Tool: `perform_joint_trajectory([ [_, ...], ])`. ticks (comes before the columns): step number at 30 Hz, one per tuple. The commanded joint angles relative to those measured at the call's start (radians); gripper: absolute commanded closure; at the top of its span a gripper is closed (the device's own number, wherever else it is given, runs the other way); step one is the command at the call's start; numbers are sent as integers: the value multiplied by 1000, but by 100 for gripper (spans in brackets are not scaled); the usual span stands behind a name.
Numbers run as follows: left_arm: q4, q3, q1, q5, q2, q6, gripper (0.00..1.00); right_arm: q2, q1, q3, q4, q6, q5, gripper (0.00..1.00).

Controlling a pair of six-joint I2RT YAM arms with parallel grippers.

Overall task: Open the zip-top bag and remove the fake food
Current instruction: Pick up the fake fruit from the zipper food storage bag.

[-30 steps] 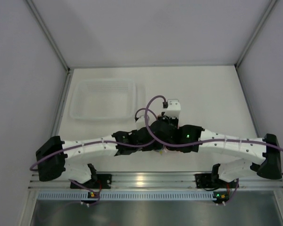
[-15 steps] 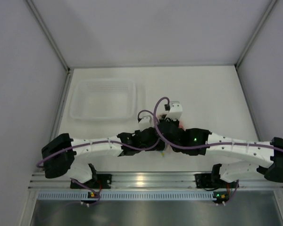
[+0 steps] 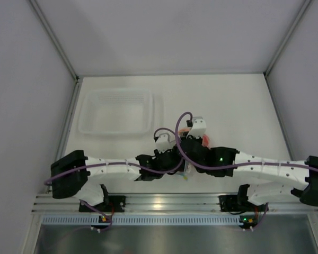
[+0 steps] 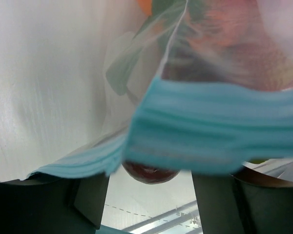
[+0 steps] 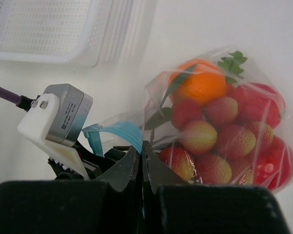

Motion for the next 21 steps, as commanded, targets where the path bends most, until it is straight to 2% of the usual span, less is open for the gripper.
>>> perform_joint_trajectory([
  [1, 42, 28, -9, -25, 74, -16, 30, -30, 15, 12, 116, 32, -31, 100],
  [3, 42, 47, -9, -15, 105, -15, 32, -36, 11, 1, 121, 35, -29, 100],
  [4, 42, 50, -11, -17, 126, -21, 36, -39, 5, -11, 122, 38, -29, 100],
  [5, 42, 52, -14, -20, 137, -28, 44, -42, 2, -17, 125, 42, -29, 100],
  [12, 89, 38, -32, -35, 161, -36, 55, -64, -3, -43, 141, 42, -51, 100],
  [14, 91, 44, -32, -35, 166, -31, 66, -67, -5, -45, 139, 35, -52, 100],
  [16, 90, 41, -32, -40, 161, -33, 68, -70, -6, -46, 130, 32, -52, 100],
  [17, 91, 32, -34, -44, 158, -34, 78, -70, -6, -49, 131, 32, -55, 100],
  [18, 90, 27, -32, -53, 152, -35, 81, -76, -8, -57, 131, 32, -57, 100],
  [21, 86, 3, -32, -78, 122, -33, 80, -90, -8, -75, 130, 36, -54, 100],
])
